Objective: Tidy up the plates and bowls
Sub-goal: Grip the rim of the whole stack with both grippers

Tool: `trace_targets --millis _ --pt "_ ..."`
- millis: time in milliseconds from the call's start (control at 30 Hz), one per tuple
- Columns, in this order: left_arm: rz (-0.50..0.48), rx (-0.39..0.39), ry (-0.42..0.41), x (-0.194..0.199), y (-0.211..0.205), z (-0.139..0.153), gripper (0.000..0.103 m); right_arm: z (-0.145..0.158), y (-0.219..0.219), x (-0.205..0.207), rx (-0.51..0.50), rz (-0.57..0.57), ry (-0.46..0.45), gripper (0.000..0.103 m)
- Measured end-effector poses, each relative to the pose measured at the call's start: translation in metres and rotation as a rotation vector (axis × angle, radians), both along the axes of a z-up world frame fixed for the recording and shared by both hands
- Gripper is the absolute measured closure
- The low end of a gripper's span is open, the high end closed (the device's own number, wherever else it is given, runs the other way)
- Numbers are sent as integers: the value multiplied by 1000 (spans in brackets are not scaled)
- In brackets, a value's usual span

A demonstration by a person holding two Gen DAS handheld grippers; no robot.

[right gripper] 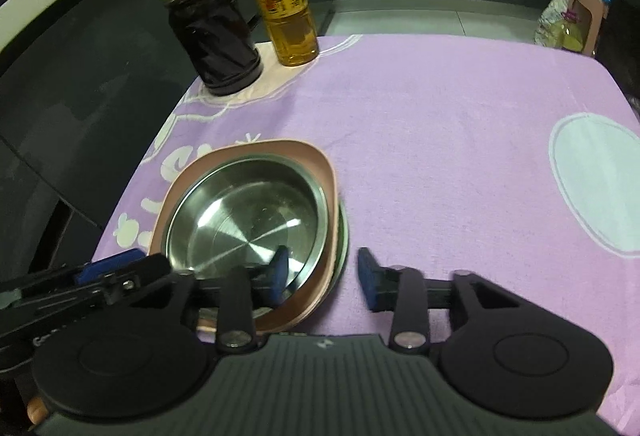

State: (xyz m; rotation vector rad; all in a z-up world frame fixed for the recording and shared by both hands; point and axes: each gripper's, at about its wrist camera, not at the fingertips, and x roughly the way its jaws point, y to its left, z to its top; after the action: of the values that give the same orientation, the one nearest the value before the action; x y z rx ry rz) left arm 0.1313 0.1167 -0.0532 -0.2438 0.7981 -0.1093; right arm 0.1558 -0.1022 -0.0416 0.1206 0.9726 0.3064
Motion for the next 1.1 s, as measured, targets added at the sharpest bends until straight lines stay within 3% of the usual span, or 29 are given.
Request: trace_targets --millis 300,400,567,667,733,1100 --pt "17 -58 65 14 2 -13 65 -20 -12 23 111 -8 171 51" --pt "6 -57 86 19 -1 -16 65 -20 -13 27 126 -17 179 51" --pt "-1 -79 106 26 -5 -24 64 -19 -4 30 80 14 146 51" --pt "1 -53 96 25 -7 -23 66 -21 0 32 56 42 126 64" --pt "3 -44 93 25 -8 -22 68 -21 4 32 37 46 109 68" --pt "34 -17 10 9 -7 6 69 -2 4 20 55 40 57 70"
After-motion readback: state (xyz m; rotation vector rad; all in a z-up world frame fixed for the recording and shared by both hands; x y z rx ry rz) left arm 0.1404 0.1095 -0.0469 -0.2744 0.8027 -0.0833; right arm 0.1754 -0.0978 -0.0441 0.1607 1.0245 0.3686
